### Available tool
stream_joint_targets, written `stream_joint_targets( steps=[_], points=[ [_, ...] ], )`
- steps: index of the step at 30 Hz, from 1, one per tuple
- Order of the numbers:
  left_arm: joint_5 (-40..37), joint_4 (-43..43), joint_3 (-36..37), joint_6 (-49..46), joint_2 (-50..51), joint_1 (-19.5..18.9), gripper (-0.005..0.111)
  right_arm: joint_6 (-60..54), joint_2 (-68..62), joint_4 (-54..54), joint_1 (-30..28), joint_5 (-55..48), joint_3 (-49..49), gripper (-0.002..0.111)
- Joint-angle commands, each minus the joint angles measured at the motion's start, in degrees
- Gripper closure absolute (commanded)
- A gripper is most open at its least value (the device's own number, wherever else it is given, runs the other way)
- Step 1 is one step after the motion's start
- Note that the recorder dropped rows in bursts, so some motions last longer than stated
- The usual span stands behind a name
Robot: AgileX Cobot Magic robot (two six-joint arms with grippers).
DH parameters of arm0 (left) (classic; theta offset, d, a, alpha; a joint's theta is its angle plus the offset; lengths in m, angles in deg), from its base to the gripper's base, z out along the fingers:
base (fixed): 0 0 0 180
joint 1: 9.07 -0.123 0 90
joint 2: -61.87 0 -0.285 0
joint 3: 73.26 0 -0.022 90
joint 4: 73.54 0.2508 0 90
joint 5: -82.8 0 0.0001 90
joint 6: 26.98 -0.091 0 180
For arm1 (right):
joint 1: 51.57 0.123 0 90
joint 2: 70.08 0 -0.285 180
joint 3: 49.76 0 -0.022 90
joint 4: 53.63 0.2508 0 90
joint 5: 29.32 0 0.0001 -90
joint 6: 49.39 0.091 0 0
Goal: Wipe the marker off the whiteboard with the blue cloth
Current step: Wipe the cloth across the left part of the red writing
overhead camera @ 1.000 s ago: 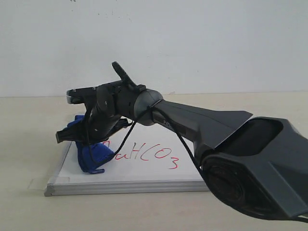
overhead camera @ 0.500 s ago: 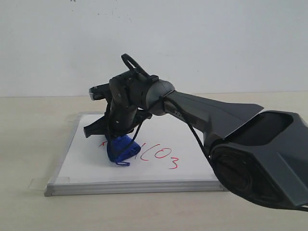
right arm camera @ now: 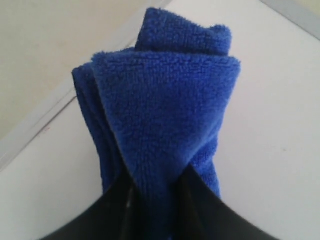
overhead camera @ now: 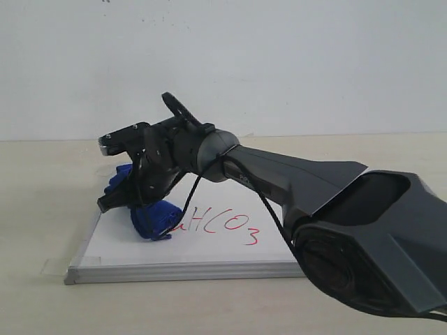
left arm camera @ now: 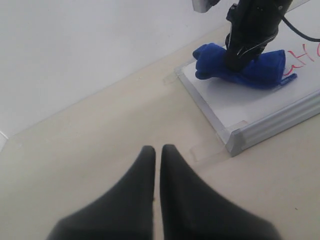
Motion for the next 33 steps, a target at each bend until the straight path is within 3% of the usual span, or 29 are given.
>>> stream_joint_targets(
  steps=[1, 8, 13, 17, 20, 25, 30, 33],
  points=[
    [0.2, -0.1, 0.2, -0.3, -0.2, -0.1, 0.103, 11.7, -0.7, -11.6, -1.8, -2.9, 0.5, 0.109],
    [0.2, -0.1, 0.2, -0.3, -0.2, -0.1, 0.103, 9.8, -1.0, -5.7, -1.5, 1.3, 0.5, 0.109],
    [0.2, -0.1, 0.2, -0.3, -0.2, -0.1, 0.103, -12.9, -1.2, 12.5, -0.5, 3.6, 0.5, 0.109],
    [0.2, -0.1, 0.2, -0.3, -0.2, -0.1, 0.103, -22.0, -1.2, 13.9, 0.0, 3.7, 0.5, 0.109],
    [0.2, -0.1, 0.2, -0.3, -0.2, -0.1, 0.103, -15.3, -1.2, 7.8, -0.4, 3.7, 0.5, 0.109],
    [0.2, -0.1, 0.2, -0.3, -0.2, -0.1, 0.103, 11.2, -1.2, -8.9, -2.0, -0.4, 0.5, 0.109],
    [0.2, -0.1, 0.2, -0.3, -0.2, -0.1, 0.103, 9.1, -1.2, -6.0, -2.3, -1.9, 0.5, 0.109],
    [0.2, -0.1, 0.2, -0.3, -0.2, -0.1, 0.103, -1.0, -1.2, 6.8, -2.3, -1.6, 0.5, 0.109]
  ],
)
